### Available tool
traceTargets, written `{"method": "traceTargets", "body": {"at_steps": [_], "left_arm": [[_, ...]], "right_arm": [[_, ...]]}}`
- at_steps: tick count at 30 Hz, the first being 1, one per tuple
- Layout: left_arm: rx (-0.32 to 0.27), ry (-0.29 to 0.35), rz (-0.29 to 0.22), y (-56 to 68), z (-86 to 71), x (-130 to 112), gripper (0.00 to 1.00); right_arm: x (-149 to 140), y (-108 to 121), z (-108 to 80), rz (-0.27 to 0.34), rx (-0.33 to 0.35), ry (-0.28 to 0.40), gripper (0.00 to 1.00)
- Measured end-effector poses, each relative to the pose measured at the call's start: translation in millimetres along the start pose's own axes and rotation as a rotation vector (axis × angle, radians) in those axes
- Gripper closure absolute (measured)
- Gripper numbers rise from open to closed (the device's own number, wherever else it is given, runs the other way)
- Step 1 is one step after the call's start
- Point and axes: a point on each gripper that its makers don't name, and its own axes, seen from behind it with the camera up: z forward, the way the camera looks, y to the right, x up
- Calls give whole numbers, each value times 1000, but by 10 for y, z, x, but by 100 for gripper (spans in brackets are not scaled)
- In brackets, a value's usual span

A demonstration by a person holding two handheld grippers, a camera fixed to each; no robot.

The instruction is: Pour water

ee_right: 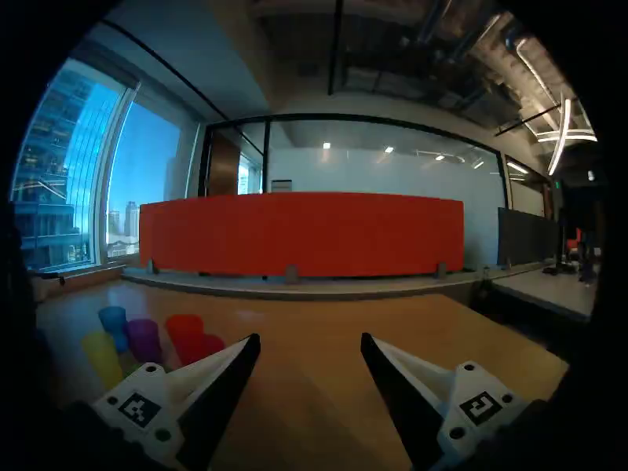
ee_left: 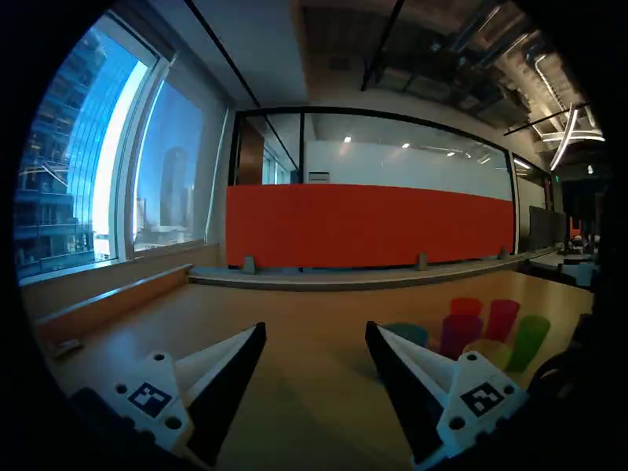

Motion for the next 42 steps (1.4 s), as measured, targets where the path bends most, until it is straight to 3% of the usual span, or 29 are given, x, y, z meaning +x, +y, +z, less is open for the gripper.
{"method": "traceTargets", "body": {"at_steps": [12, 18, 26, 30, 36, 42], "left_arm": [[-53, -19, -1, 80, 52, 612, 6], [-89, -35, 26, 132, 76, 919, 6], [-128, -2, 70, 222, 88, 1528, 6], [-147, 7, 81, 268, 90, 1707, 6], [-196, -5, 74, 374, 114, 1756, 6], [-257, -8, 69, 471, 117, 1781, 6]], "right_arm": [[787, -222, -117, -21, 53, -1, 1], [1118, -300, -141, -17, 86, -7, 1], [1577, -412, -179, 13, 133, 2, 1], [1631, -428, -184, 15, 144, -1, 1], [1607, -483, -187, 17, 182, -13, 1], [1644, -667, -257, 2, 278, -7, 1]]}}
